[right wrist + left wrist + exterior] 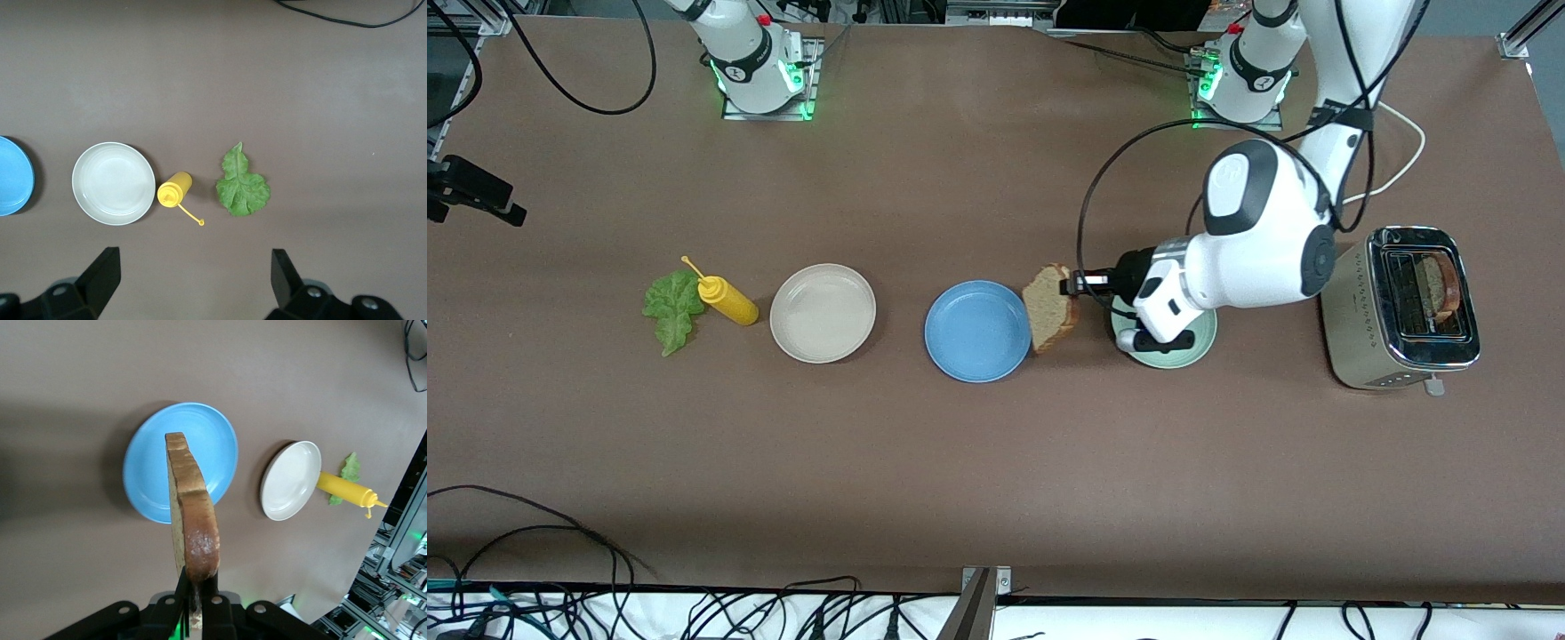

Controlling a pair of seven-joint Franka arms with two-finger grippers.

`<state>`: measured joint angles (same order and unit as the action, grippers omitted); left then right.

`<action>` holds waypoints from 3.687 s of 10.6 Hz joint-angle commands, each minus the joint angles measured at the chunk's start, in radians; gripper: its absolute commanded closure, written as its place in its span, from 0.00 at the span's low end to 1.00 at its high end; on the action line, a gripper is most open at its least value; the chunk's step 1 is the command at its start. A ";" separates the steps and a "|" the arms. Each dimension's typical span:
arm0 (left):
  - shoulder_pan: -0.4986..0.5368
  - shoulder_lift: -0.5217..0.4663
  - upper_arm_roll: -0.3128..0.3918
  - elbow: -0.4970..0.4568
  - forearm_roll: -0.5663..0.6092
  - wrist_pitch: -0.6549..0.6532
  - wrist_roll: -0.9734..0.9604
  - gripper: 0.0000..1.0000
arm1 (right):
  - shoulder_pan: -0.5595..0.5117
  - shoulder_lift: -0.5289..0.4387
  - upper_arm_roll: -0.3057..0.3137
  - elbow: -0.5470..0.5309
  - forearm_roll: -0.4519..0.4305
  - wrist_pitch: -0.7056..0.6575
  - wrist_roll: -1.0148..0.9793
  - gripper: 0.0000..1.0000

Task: Make sandwich in blue plate with both arms
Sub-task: 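Carry the bread slice with the left gripper to the blue plate, then lower the bread onto the blue plate and open the left gripper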

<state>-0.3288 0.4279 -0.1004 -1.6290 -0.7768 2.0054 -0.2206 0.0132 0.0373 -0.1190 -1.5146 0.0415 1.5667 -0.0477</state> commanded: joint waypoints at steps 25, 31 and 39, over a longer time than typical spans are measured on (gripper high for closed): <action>-0.293 0.313 -0.005 0.152 -0.021 0.432 -0.252 0.87 | -0.001 0.003 0.004 0.022 0.006 -0.020 -0.001 0.00; -0.250 0.310 -0.005 0.135 -0.021 0.417 -0.122 0.00 | -0.002 0.001 0.002 0.022 0.003 -0.020 -0.004 0.00; -0.090 0.183 0.040 0.140 0.220 0.070 -0.121 0.00 | -0.002 0.001 0.001 0.022 0.005 -0.017 -0.006 0.00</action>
<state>-0.4472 0.6735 -0.0751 -1.4666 -0.6196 2.1402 -0.3595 0.0146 0.0372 -0.1183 -1.5141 0.0416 1.5660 -0.0462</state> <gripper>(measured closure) 0.000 0.000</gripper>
